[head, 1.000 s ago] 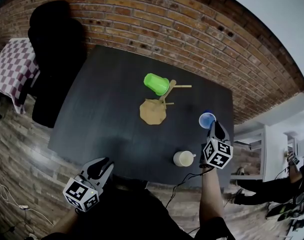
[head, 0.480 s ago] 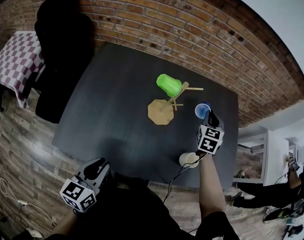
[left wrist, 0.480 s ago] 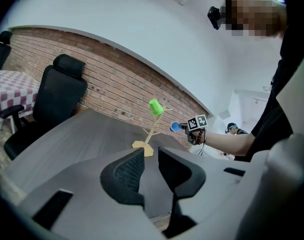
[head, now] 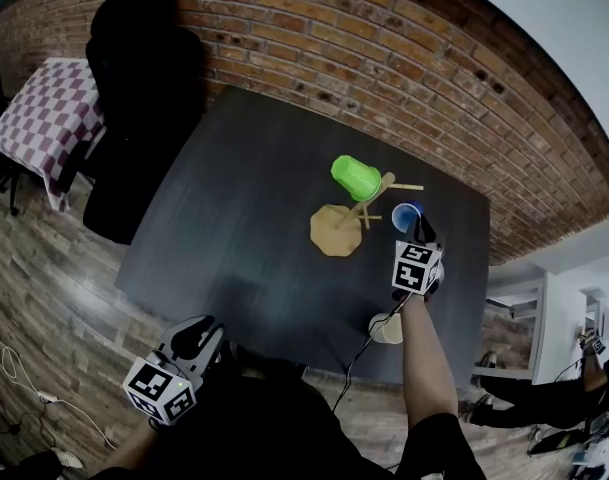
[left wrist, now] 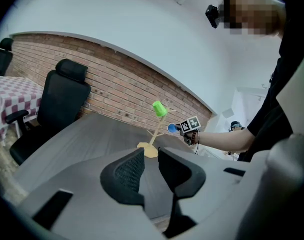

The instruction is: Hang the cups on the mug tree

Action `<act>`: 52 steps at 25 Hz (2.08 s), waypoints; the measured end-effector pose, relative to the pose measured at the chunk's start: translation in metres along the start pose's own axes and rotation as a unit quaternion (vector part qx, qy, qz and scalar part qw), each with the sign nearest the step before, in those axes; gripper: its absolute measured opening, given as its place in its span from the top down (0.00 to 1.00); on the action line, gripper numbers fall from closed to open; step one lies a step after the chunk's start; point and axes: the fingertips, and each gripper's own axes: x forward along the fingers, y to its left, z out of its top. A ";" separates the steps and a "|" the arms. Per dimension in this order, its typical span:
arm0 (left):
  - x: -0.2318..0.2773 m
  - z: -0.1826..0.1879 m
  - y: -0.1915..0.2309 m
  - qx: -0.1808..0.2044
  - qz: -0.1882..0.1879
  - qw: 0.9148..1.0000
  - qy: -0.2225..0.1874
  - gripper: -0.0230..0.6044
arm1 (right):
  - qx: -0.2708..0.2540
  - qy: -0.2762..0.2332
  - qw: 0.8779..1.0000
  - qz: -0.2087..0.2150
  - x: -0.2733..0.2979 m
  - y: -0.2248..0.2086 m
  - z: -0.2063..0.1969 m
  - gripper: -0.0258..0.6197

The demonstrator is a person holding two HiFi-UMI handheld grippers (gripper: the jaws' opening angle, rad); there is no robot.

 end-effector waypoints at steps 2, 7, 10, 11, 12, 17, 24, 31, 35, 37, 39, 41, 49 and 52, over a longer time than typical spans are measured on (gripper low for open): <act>-0.001 0.002 0.002 0.000 0.004 1.000 -0.001 0.81 | -0.007 0.005 1.000 0.001 0.007 0.003 0.000 0.90; -0.002 0.004 0.007 0.000 0.015 1.000 0.000 0.81 | -0.025 0.011 1.000 0.002 0.022 0.013 -0.001 0.90; -0.003 0.003 0.010 -0.002 0.020 1.000 0.000 0.81 | -0.050 0.019 0.999 -0.005 0.028 0.018 -0.006 0.90; -0.003 0.003 0.010 -0.002 0.022 1.000 0.001 0.81 | -0.059 0.021 0.998 -0.009 0.030 0.019 -0.007 0.90; -0.003 0.003 0.011 -0.002 0.023 1.000 0.002 0.81 | -0.067 0.022 0.997 -0.012 0.031 0.020 -0.007 0.90; -0.001 0.003 0.013 -0.005 0.026 1.000 0.007 0.81 | -0.110 0.014 0.994 -0.022 0.033 0.031 -0.004 0.90; 0.003 0.001 0.014 -0.004 0.024 1.000 0.012 0.81 | -0.190 0.002 0.981 -0.033 0.030 0.055 -0.004 0.90; 0.004 0.000 0.015 -0.006 0.022 1.000 0.014 0.81 | -0.276 -0.022 0.960 -0.043 0.018 0.081 -0.005 0.90; 0.008 -0.002 0.015 -0.007 0.020 1.000 0.017 0.81 | -0.313 -0.020 0.949 -0.046 0.015 0.093 -0.009 0.90; 0.008 -0.003 0.015 -0.006 0.019 1.000 0.018 0.81 | -0.316 -0.018 0.948 -0.043 0.014 0.098 -0.013 0.90; 0.008 -0.003 0.015 -0.007 0.018 1.000 0.019 0.81 | -0.318 -0.019 0.947 -0.037 0.011 0.103 -0.013 0.90; 0.009 -0.002 0.015 -0.008 0.017 1.000 0.021 0.81 | -0.321 -0.022 0.946 -0.033 0.009 0.108 -0.012 0.90; 0.009 -0.003 0.017 -0.010 0.016 1.000 0.022 0.81 | -0.312 -0.004 0.950 -0.007 0.010 0.126 -0.029 0.89; 0.009 -0.003 0.018 -0.012 0.017 1.000 0.023 0.81 | -0.309 -0.005 0.951 0.001 0.010 0.131 -0.028 0.89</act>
